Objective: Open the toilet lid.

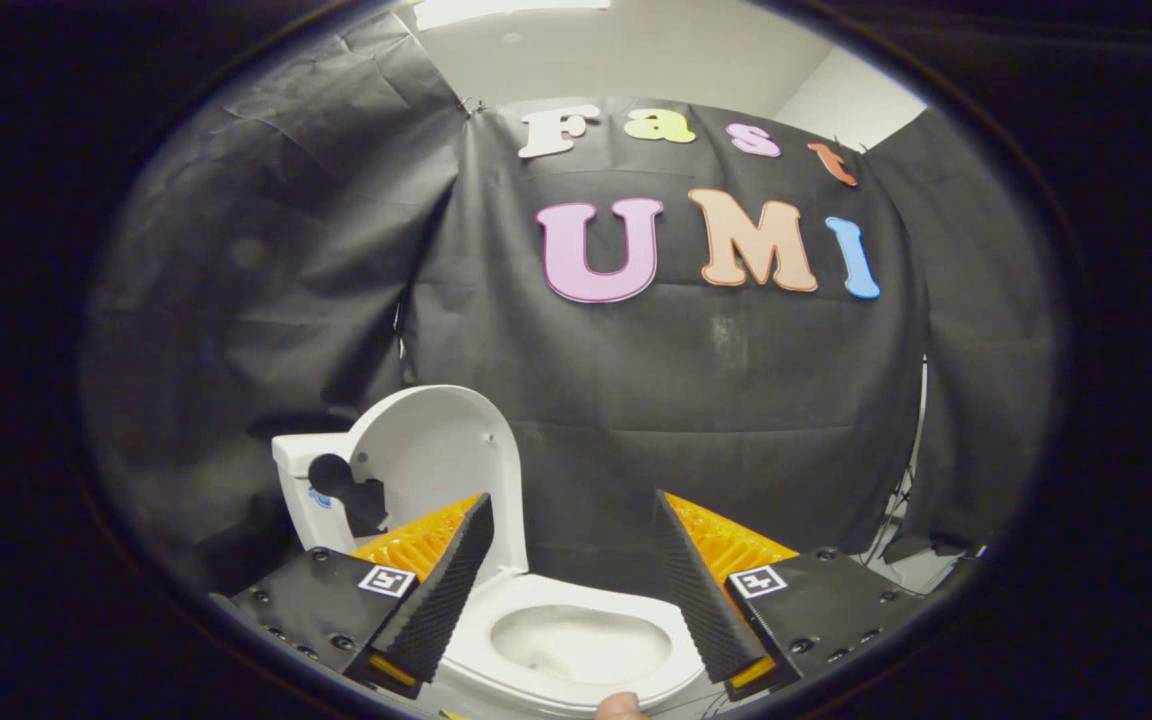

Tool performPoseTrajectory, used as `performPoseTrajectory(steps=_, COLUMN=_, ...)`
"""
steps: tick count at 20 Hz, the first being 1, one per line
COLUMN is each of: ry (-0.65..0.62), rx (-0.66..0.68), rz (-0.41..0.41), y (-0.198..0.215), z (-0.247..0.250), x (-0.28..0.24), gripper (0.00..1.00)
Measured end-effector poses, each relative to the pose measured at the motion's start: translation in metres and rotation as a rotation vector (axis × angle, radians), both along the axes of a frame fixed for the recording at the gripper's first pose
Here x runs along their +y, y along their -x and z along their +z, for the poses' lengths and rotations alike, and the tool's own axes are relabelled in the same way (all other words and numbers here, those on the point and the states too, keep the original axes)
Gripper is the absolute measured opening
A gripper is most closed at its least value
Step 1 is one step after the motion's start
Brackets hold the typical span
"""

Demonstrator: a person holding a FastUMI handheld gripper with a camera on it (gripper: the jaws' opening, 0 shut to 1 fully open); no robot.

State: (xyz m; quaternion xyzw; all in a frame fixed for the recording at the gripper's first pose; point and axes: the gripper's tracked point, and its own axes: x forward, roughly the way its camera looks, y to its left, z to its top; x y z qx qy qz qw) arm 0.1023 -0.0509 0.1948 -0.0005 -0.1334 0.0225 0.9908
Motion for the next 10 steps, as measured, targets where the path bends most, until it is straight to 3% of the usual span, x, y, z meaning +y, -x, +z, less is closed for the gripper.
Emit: performPoseTrajectory(steps=10, ry=-0.064, rx=0.02, rz=0.007, y=-0.007, z=-0.011, x=-0.017, gripper=0.98)
